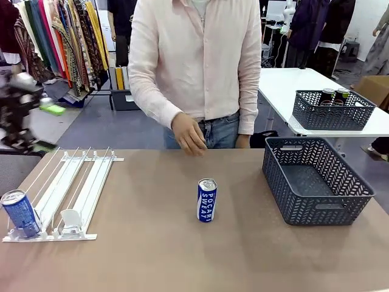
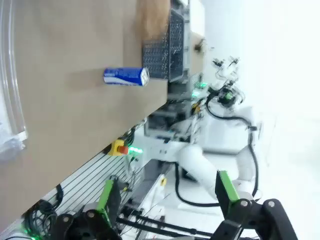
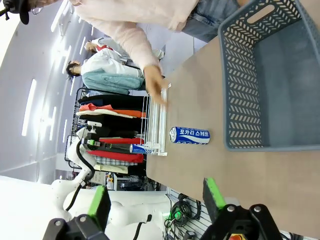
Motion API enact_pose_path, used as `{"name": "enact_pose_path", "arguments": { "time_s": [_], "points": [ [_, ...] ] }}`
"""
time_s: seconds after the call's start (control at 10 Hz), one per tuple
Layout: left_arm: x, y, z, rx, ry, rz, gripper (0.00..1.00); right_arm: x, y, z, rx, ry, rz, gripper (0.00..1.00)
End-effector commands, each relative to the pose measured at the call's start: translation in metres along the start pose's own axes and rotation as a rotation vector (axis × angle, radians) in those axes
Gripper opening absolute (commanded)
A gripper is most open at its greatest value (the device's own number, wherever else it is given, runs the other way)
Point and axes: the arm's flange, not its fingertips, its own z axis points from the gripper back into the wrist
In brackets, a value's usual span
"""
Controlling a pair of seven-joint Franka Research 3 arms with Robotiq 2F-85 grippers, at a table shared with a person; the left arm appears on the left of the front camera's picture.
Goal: Retrieve and store the cans from the dispenser.
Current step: Pick up one can from the Automatic Can Dispenser and place it in the middle of the table.
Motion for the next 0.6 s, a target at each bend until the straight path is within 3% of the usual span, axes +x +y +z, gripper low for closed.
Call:
{"name": "enact_pose_path", "arguments": {
  "time_s": [0.0,0.1,0.2,0.5],
  "points": [
    [-0.022,0.021,0.001,-0.097,-0.112,0.0,1.0,0.003,0.001,-0.002,0.03,-0.015,0.027,1.0],
    [-0.024,0.032,0.004,-0.062,-0.112,0.059,1.0,0.003,0.001,-0.002,0.03,-0.015,0.027,1.0],
    [-0.013,0.023,0.015,-0.05,-0.061,0.025,1.0,0.003,0.001,-0.002,0.03,-0.015,0.027,1.0],
    [-0.013,0.023,0.015,-0.05,-0.061,0.025,1.0,0.003,0.001,-0.002,0.03,-0.015,0.027,1.0]
  ]
}}
